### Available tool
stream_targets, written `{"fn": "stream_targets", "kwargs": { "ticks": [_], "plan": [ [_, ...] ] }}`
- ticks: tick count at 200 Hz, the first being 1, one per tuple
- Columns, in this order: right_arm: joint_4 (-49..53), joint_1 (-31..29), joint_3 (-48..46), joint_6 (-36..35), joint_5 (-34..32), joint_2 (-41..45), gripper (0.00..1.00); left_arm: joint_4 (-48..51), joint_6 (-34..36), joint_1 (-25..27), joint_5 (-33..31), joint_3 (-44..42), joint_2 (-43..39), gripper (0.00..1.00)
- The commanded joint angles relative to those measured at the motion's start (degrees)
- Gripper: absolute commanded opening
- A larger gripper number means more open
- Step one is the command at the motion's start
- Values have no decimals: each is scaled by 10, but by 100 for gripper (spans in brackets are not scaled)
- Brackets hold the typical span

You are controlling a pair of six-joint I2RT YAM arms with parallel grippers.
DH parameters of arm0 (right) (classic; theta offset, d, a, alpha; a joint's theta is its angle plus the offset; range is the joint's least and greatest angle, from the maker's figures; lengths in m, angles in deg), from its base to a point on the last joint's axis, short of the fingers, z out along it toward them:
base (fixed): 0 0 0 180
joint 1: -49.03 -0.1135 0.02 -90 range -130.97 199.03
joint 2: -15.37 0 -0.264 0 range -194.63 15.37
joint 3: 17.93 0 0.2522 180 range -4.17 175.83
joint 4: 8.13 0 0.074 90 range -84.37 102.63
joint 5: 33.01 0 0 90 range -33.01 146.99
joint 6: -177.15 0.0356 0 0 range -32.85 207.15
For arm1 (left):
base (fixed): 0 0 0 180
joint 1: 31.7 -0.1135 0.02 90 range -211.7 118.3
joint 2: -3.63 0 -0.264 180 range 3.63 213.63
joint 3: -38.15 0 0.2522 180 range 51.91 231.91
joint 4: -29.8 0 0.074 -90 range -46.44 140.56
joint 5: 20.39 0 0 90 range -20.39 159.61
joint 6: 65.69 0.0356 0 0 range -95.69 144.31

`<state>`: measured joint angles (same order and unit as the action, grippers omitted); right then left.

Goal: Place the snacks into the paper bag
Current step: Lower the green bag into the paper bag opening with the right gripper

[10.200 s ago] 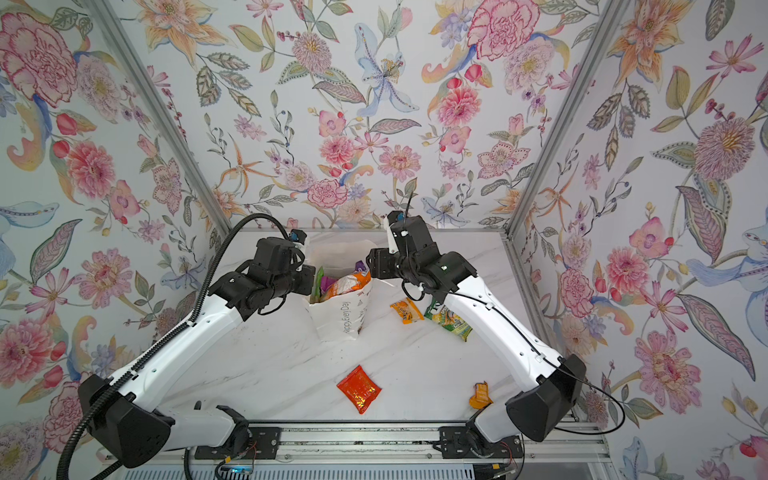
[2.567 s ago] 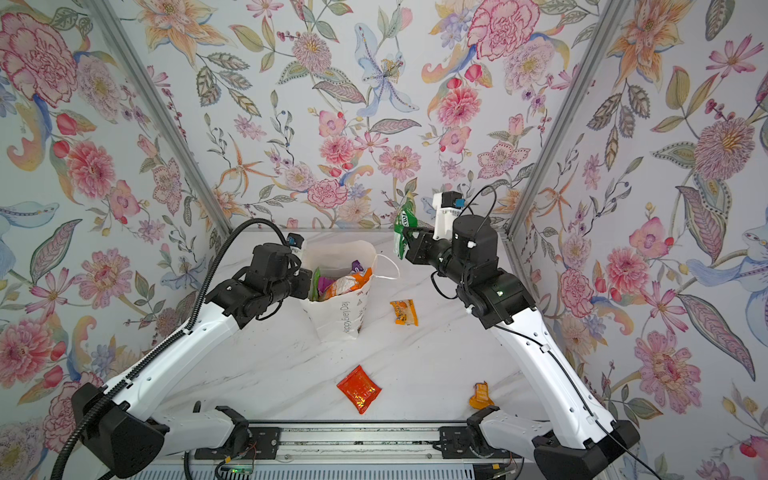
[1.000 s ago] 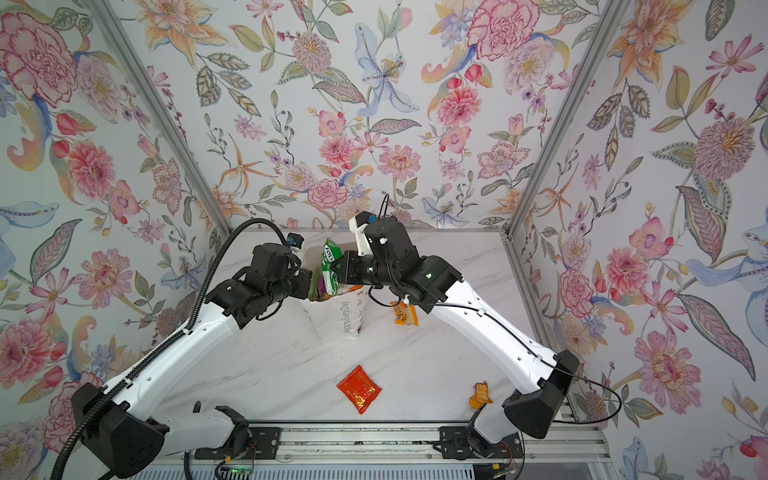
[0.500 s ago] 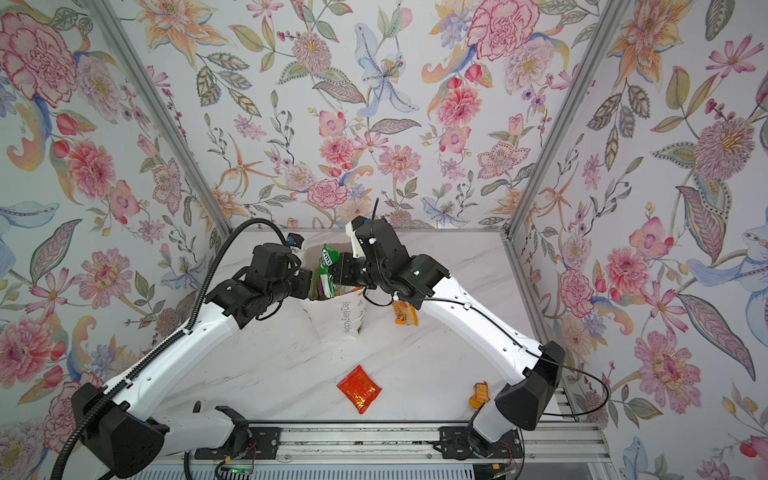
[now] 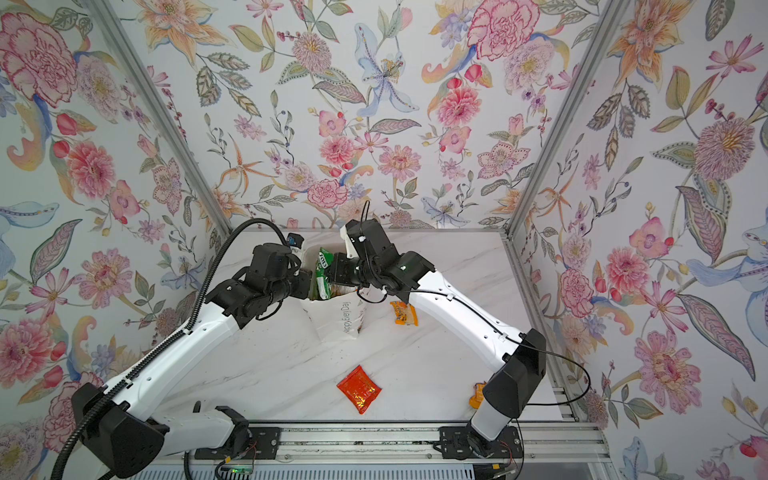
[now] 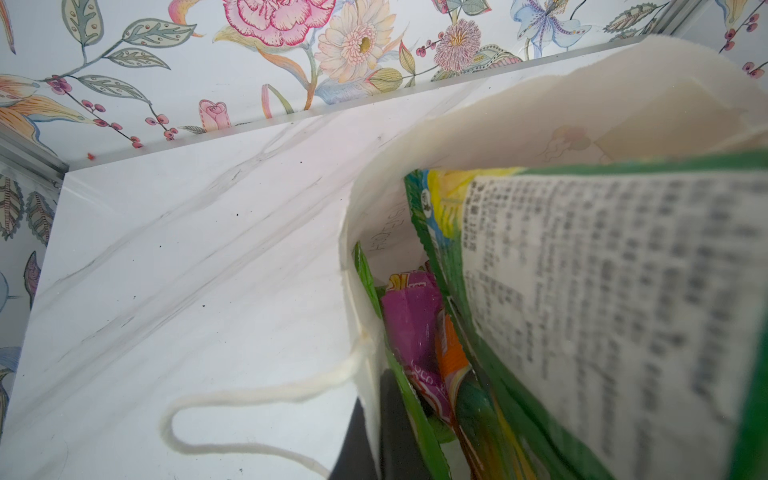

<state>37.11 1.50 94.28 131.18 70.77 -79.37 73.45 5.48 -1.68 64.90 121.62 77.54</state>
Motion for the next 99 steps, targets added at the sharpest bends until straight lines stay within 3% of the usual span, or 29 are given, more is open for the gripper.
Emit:
{"fn": "stream_targets", "kwargs": {
  "ticks": [1, 99],
  "plan": [
    [-11, 14, 4, 5, 2, -10, 0, -43, 12, 3, -16, 0, -16, 0],
    [-12, 42, 4, -6, 2, -52, 8, -43, 11, 2, -16, 0, -17, 0]
  ]
}}
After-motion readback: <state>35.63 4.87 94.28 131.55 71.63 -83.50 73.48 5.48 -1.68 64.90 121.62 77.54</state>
